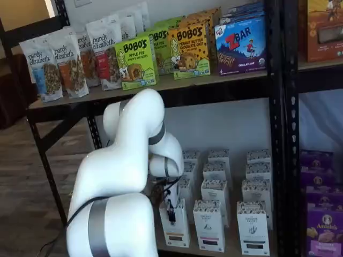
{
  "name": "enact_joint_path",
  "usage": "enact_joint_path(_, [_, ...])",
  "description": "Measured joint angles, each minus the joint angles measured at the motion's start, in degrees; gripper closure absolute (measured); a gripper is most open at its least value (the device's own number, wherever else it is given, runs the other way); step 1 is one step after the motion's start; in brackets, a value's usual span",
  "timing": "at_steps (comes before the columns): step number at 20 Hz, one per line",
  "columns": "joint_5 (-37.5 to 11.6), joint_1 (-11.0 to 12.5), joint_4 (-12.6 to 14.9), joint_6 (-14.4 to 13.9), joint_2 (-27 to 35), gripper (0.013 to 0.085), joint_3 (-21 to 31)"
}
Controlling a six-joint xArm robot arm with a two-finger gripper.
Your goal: Pick up the white box with a yellow strip in the middle, on the bottom shelf, the fourth box from the left
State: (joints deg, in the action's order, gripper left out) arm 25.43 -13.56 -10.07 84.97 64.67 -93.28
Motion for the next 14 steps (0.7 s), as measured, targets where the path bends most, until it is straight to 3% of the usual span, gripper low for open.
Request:
enact_joint_path(1, [0.0,0.0,0.1,0.0,0.0,0.025,0.0])
enact_joint_path(3, [-0.1,0.1,0.1,0.0,-0.1,0.033,0.2])
enact_joint_path(7, [0.4,0.2,1.2,-0.8,-0.1,0.033,0.2])
enact_joint_path(14, [-0.5,0.3,0.7,-0.2,-0.3,0.033,0.9])
